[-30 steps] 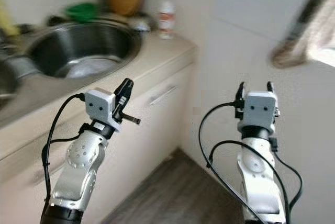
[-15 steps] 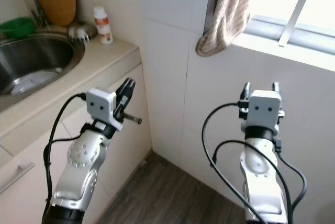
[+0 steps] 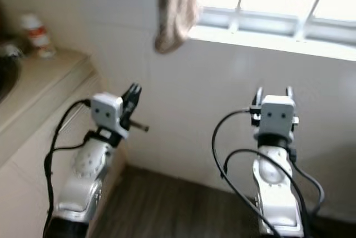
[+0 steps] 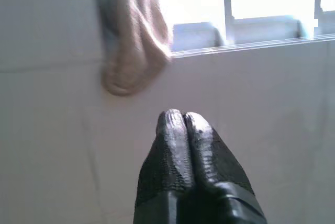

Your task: Kitchen organization

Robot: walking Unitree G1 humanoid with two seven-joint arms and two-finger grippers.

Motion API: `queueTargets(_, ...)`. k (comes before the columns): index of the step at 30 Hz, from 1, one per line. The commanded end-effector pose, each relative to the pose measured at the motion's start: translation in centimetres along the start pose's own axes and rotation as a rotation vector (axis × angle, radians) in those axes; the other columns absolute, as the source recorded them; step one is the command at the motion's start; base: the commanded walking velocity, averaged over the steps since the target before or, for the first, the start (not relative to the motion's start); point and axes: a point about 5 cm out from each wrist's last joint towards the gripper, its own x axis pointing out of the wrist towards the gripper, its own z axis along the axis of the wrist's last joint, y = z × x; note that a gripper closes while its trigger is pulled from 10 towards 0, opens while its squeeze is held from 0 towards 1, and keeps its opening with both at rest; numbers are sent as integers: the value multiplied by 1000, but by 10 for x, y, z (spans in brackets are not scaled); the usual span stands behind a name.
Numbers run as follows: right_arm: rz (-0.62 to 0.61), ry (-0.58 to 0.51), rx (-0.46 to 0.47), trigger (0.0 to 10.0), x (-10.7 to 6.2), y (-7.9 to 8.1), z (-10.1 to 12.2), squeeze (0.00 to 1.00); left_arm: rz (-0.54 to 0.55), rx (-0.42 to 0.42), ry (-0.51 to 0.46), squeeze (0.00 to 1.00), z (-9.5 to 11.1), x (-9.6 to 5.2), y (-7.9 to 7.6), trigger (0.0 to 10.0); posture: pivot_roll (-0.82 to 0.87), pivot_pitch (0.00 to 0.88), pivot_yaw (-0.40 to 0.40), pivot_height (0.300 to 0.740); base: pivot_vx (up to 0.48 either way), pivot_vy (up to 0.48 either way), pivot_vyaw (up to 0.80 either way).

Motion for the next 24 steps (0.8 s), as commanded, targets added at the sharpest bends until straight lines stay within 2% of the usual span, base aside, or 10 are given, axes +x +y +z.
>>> queueTargets(1,-22,5,-12,10000,2,-6,0,0,-9,-8,-8,0,2,2,-3,10000,124,0,-47,740,0,-472,-800)
queueTargets(4,-33,11,0,10000,2,-8,-1,0,-8,-7,-7,0,2,1,-3,10000,125,0,-47,740,0,-452,-800)
queueTargets(18,-94,91,71,10000,4,-15,-12,0,1,-15,1,0,0,1,-4,10000,124,0,-47,740,0,0,-800)
queueTargets(20,-107,99,119,10000,6,-17,-13,0,2,-16,1,0,0,1,-3,10000,124,0,-47,740,0,0,-800)
queueTargets(24,-108,133,87,10000,8,-19,-17,0,6,-21,0,0,0,1,-3,10000,123,0,-47,740,0,0,0)
